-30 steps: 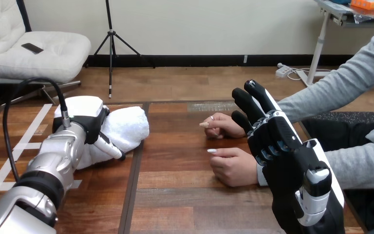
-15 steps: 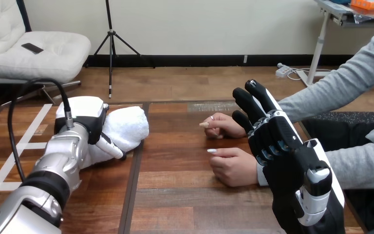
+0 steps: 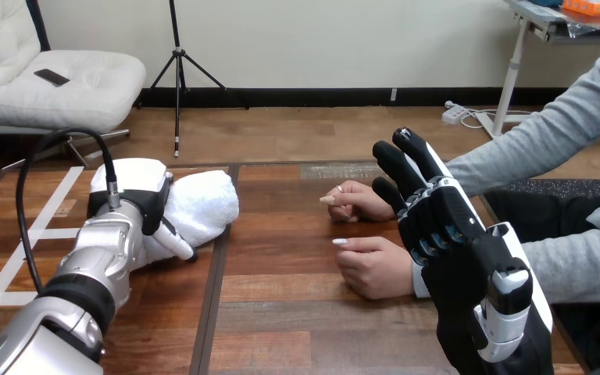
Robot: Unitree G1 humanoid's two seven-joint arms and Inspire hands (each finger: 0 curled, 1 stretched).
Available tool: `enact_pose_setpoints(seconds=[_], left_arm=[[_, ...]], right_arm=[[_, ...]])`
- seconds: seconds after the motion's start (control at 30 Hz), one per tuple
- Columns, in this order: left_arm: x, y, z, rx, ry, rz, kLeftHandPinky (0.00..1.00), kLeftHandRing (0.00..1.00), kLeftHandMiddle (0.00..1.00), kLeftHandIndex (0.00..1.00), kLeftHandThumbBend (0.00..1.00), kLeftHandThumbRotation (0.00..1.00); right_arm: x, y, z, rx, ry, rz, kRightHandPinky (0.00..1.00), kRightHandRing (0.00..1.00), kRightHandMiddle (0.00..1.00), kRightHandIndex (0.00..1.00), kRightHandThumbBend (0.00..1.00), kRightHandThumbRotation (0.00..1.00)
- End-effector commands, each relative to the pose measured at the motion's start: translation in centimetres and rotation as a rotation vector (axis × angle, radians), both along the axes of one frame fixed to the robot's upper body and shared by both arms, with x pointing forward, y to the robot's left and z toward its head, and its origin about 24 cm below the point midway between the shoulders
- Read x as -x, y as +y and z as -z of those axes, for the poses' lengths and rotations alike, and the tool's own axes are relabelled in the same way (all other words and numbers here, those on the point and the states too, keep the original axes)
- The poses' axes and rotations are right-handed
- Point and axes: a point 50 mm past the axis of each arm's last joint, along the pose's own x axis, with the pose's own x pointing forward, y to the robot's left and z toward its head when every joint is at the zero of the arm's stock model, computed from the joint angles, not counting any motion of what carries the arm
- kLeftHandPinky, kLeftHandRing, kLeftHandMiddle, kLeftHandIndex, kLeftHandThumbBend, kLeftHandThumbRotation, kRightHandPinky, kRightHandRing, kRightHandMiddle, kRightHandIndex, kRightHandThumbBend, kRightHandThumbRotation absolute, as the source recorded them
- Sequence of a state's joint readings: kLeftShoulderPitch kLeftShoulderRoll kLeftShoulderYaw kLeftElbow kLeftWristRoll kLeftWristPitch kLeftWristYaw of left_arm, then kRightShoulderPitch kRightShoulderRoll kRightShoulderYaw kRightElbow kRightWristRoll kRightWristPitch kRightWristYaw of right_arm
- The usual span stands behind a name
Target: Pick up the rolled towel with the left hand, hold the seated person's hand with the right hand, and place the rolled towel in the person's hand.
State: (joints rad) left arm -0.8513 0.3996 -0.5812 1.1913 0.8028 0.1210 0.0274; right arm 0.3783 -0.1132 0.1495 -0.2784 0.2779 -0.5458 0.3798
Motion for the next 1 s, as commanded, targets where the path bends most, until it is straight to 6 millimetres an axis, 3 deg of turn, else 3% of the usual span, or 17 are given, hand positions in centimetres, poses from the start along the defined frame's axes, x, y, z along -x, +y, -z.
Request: enact_pose_setpoints(seconds=[0.0,0.37,0.97], left_arm=[[-2.01,-1.15,-3.58,-0.018,-0.108,0.018,0.92,0.90,0.90,0.89,0.93,0.32],[-2.16,-1.11,-3.65,-0.018,-0.050,-0.032,0.86,0.85,0.86,0.83,0.90,0.18],[-2.37,-1.31,-4.00,-0.054,0.012,-0.055,0.80,0.83,0.84,0.83,0.92,0.22]], right_arm=[[-0.52,0.18,-1.76,-0.030,-0.097,0.001,1.00,1.00,0.94,0.95,0.91,1.00],[-0.47,0.16,-1.84,-0.028,-0.103,0.008,1.00,1.00,0.94,0.95,0.93,1.00],[-0.45,-0.02,-1.98,-0.026,-0.106,0.009,1.00,1.00,0.94,0.94,0.92,1.00]])
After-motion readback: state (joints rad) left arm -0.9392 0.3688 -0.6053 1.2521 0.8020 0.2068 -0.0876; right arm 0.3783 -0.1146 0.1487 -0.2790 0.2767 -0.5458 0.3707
